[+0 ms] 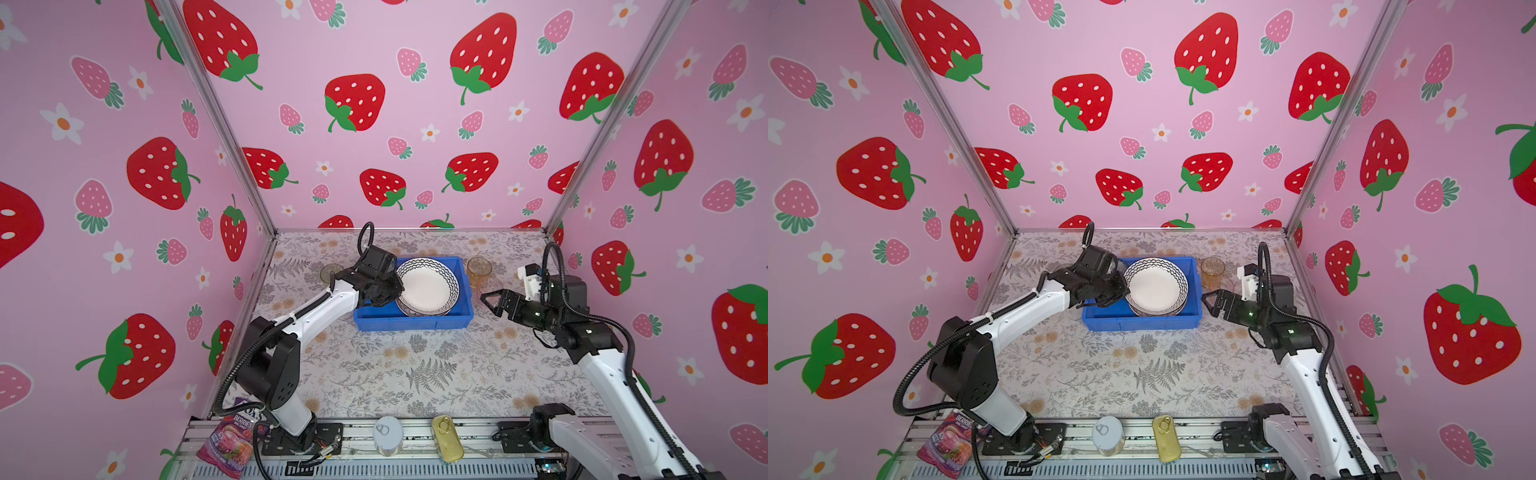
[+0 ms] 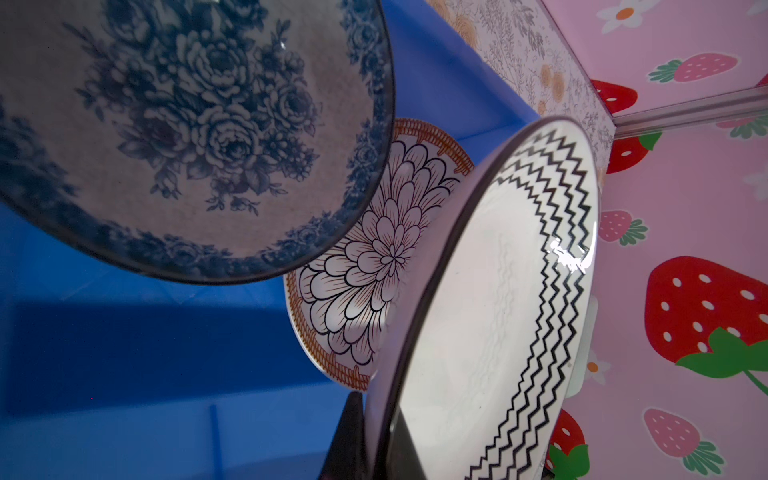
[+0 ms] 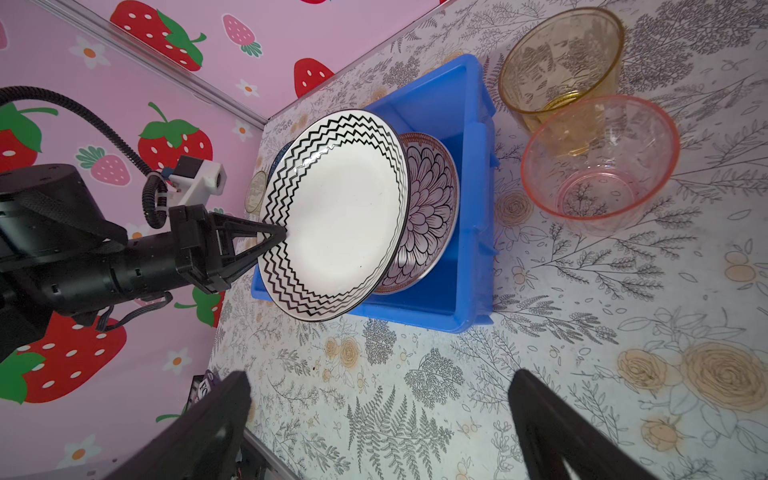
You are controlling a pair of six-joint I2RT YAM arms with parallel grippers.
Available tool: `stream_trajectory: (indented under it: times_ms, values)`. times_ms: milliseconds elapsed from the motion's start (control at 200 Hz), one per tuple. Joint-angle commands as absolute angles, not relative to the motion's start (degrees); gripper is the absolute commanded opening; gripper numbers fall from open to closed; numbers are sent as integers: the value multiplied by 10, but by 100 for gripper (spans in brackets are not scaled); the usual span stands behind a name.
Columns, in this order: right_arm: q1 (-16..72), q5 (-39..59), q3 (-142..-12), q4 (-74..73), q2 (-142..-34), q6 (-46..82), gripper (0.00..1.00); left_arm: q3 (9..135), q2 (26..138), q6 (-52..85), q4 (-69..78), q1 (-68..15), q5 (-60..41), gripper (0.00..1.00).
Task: Place the mixed dishes into the plastic bin
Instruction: 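Lower the zigzag plate flat into the bin with left gripper while right gripper withdraws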
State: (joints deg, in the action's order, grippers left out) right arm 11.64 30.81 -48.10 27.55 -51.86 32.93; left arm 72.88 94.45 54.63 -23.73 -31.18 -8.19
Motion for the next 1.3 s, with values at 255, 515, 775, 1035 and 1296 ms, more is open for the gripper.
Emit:
stream_trajectory:
  times_ms: [255, 515, 775, 1035, 1296]
  values:
    - [95, 354, -475, 280, -550, 282, 99, 742, 956, 651, -134, -347, 16, 0]
    - [75, 388, -467, 272, -572, 257, 99, 738, 982, 688, -120, -369, 41, 0]
    - [53, 419, -464, 267, -589, 237, 99, 729, 993, 708, -115, -376, 53, 0]
    - [41, 429, -461, 268, -589, 230, 99, 717, 999, 715, -105, -379, 57, 0]
    - [36, 432, -455, 268, -587, 229, 99, 716, 1011, 714, -105, -380, 55, 0]
